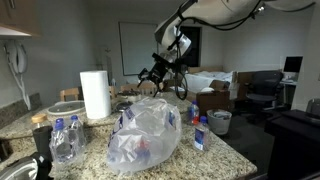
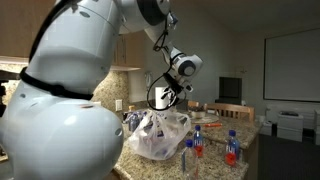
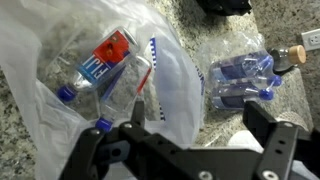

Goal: Place five empty water bottles inside the clear plastic bag

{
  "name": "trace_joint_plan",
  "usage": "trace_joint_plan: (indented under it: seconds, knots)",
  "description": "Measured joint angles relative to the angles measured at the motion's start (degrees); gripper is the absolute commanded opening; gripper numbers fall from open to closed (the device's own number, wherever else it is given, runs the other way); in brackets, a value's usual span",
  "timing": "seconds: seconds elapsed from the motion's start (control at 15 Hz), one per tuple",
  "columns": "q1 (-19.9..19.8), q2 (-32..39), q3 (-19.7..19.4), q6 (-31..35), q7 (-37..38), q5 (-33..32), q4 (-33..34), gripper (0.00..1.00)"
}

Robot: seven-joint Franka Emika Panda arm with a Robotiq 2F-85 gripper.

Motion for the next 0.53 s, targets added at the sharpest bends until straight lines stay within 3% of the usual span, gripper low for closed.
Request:
trace_joint_plan:
  seconds: [0.27,0.53]
  knots:
    - [-0.6,-9.0,-2.3,4.3,-1.8,-0.2,-7.0,1.0]
    - [-3.0,-12.9,-5.2,5.0,-3.8,-2.9,-9.1,1.0]
